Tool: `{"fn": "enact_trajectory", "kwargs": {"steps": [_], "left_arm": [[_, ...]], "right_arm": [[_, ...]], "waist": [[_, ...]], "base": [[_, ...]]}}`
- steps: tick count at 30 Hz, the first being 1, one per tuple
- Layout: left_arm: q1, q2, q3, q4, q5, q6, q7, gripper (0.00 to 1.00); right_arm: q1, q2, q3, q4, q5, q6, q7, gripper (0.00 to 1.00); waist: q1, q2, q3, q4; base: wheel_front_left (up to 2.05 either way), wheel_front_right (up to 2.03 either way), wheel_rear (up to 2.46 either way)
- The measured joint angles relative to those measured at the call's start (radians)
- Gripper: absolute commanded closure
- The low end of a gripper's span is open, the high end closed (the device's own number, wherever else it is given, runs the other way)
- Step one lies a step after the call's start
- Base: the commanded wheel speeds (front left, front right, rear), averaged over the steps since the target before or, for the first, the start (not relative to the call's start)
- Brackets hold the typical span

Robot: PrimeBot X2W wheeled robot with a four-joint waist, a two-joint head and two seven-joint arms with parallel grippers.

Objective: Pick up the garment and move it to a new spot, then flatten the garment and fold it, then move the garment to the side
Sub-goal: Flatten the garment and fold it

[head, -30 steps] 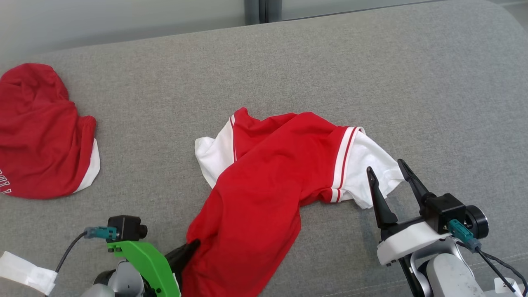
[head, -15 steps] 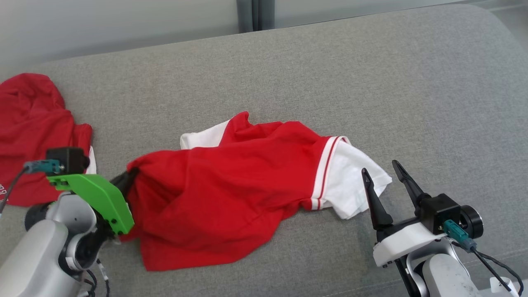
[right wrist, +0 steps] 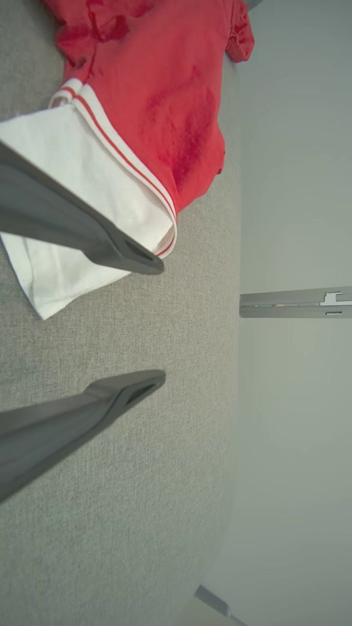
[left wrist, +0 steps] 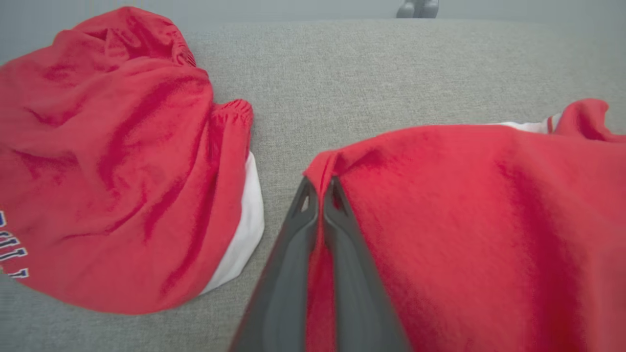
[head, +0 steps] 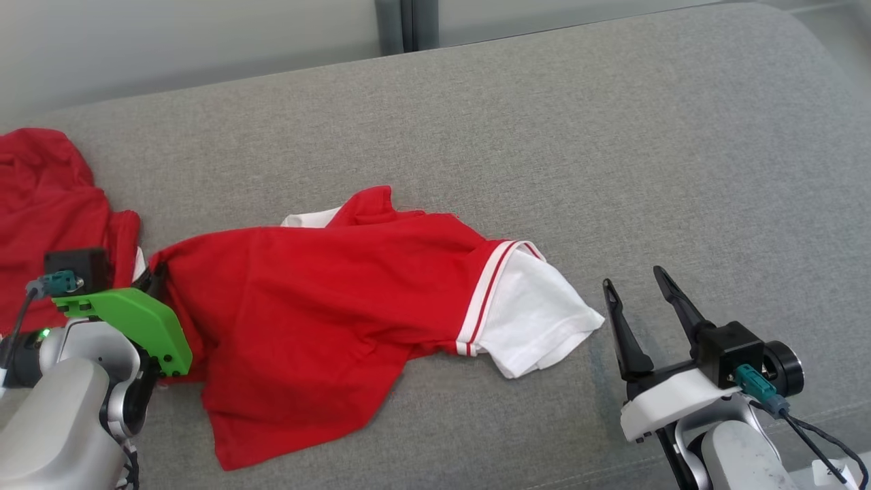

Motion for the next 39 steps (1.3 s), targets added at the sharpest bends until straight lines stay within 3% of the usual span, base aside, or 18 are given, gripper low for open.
{"fn": "enact_trajectory", "kwargs": {"steps": [1,3,9,17,21,26,28,29,31,34,36,37,38,39], "left_arm": [[-0.016,-0.008,0.001,0.027,0.011,0.000,-0.042,1.00],[-0.018,-0.032,0.011,0.052,-0.003,-0.004,-0.060,0.00],[0.032,-0.042,0.043,0.011,-0.051,-0.013,-0.092,0.00],[0.293,-0.010,0.132,-0.282,-0.142,0.087,-0.144,0.00],[0.430,-0.047,0.104,-0.420,-0.203,0.106,-0.094,0.00],[0.485,-0.063,0.073,-0.453,-0.217,0.123,-0.056,0.00],[0.490,-0.065,0.059,-0.453,-0.221,0.129,-0.044,0.22],[0.490,-0.065,0.051,-0.451,-0.215,0.137,-0.038,0.27],[0.500,-0.064,0.047,-0.444,-0.210,0.142,-0.034,0.27],[0.518,-0.060,0.046,-0.444,-0.210,0.147,-0.035,0.20],[0.533,-0.057,0.041,-0.447,-0.210,0.147,-0.033,0.23],[0.537,-0.056,0.038,-0.449,-0.210,0.147,-0.030,0.30],[0.539,-0.056,0.037,-0.452,-0.210,0.150,-0.030,0.51],[0.541,-0.056,0.035,-0.454,-0.210,0.151,-0.030,0.62]], "right_arm": [[0.000,0.000,-0.001,0.000,-0.004,0.000,0.000,0.00],[0.001,0.000,0.003,0.000,-0.004,0.000,0.000,0.00],[0.006,0.000,0.000,-0.005,-0.004,0.000,0.000,0.00],[0.024,0.000,-0.022,-0.016,-0.004,0.000,0.000,0.00],[0.025,0.001,-0.025,-0.020,-0.008,0.000,0.000,0.00],[0.019,0.000,-0.023,-0.020,-0.013,0.000,0.000,0.00],[0.016,0.001,-0.022,-0.020,-0.014,0.000,0.000,0.00],[0.015,0.000,-0.022,-0.020,-0.015,0.000,0.000,0.00],[0.013,0.001,-0.019,-0.020,-0.015,0.000,0.000,0.00],[0.011,0.000,-0.019,-0.019,-0.018,0.000,0.000,0.00],[0.011,0.000,-0.021,-0.019,-0.018,0.000,0.000,0.00],[0.011,0.000,-0.022,-0.019,-0.018,0.000,0.000,0.00],[0.011,0.000,-0.023,-0.019,-0.018,0.000,0.000,0.00],[0.011,0.000,-0.024,-0.019,-0.018,0.000,0.000,0.00]], "waist": [[0.0000,0.0000,-0.001,0.009],[0.0000,0.0000,-0.004,0.018],[0.0000,0.0000,-0.016,0.043],[0.0000,0.0000,-0.015,0.075],[0.0000,0.0000,-0.006,0.090],[0.0000,0.0000,0.007,0.101],[0.0000,0.0000,0.011,0.105],[-0.0001,0.0000,0.013,0.106],[-0.0001,0.0000,0.014,0.105],[-0.0001,0.0000,0.014,0.099],[-0.0001,0.0000,0.014,0.095],[-0.0001,0.0000,0.015,0.094],[-0.0001,0.0000,0.015,0.093],[-0.0001,0.0000,0.015,0.093]], "base": [[0.00,0.00,0.00],[0.00,0.00,0.00],[0.00,0.00,0.00],[0.00,0.00,0.00],[0.00,0.00,0.00],[0.00,0.00,0.00],[0.00,0.00,0.00],[0.00,0.00,0.00],[0.00,0.00,0.00],[0.00,0.00,0.00],[0.00,0.00,0.00],[0.00,0.00,0.00],[0.00,0.00,0.00],[0.00,0.00,0.00]]}}
